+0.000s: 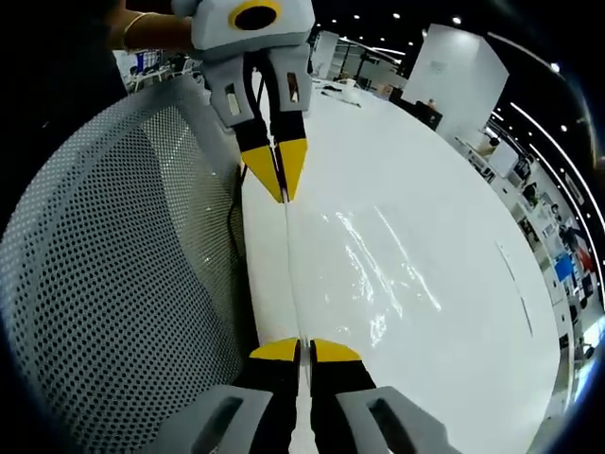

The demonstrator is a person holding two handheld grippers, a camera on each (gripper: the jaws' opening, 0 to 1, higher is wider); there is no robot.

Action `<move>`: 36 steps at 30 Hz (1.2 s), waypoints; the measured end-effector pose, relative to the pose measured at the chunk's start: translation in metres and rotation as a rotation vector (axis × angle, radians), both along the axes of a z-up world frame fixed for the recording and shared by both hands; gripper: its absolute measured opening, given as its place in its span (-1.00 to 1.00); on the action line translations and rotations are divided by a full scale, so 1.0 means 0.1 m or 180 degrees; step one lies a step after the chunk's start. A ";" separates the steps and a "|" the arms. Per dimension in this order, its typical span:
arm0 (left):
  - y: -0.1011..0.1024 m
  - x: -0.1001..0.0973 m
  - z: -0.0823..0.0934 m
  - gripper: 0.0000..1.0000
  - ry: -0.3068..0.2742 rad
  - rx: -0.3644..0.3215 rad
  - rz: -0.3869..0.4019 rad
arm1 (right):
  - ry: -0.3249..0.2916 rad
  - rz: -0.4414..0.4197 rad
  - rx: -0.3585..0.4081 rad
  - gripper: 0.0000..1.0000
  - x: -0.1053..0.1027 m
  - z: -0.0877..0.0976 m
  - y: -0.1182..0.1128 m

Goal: Open the resealable bag by pulling the two sides of the seal apart until the entire bag opening is separated and visibly accessible.

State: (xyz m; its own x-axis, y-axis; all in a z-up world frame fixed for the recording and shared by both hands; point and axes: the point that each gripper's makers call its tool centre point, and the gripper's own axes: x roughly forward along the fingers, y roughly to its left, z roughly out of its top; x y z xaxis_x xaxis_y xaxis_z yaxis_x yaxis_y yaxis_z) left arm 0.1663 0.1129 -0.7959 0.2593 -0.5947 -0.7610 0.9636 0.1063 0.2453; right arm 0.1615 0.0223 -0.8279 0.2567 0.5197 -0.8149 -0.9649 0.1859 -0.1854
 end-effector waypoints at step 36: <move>0.03 0.02 0.01 -1.00 -0.0159 -0.0028 0.0033 | 0.0183 -0.0410 0.0481 -0.88 0.11 0.30 0.18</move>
